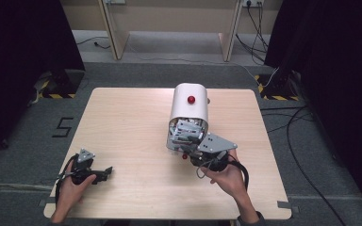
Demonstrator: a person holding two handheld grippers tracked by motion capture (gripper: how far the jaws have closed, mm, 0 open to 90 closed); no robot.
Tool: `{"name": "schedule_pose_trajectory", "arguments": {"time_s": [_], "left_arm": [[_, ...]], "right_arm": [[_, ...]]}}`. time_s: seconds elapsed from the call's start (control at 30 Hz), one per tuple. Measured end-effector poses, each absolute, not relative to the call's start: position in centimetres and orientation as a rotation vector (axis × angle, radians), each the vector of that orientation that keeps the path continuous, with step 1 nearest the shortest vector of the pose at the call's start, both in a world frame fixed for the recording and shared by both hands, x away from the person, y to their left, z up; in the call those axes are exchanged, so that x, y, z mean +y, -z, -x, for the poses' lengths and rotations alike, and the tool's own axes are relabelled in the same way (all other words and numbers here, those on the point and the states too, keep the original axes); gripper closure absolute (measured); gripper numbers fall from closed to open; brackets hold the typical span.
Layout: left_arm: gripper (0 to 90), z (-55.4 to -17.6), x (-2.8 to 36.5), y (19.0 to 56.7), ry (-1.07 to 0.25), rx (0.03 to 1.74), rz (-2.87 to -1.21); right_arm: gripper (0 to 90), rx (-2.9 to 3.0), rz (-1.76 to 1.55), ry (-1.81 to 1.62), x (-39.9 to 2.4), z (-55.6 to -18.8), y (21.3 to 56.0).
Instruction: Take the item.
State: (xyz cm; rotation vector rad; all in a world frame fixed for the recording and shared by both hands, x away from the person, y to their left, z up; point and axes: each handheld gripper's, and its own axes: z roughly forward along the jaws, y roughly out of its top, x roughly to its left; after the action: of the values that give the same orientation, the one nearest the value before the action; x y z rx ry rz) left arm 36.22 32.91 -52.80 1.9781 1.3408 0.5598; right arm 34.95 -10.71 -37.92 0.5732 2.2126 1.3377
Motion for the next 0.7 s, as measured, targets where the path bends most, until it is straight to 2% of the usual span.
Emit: {"name": "schedule_pose_trajectory", "arguments": {"time_s": [0.23,0.53,0.7], "left_arm": [[0.0,-36.2,32.9,52.8,-0.560,1.341,-1.978],[0.0,-36.2,32.9,52.8,-0.560,1.341,-1.978],[0.0,-36.2,32.9,52.8,-0.560,1.341,-1.978]], "right_arm": [[66.1,2.227,-0.545,-1.335,-10.5,-35.3,38.1],[65.6,2.270,-0.540,-1.326,-10.0,-36.4,38.9],[74.1,2.268,-0.543,-1.325,-10.0,-36.4,38.8]]}}
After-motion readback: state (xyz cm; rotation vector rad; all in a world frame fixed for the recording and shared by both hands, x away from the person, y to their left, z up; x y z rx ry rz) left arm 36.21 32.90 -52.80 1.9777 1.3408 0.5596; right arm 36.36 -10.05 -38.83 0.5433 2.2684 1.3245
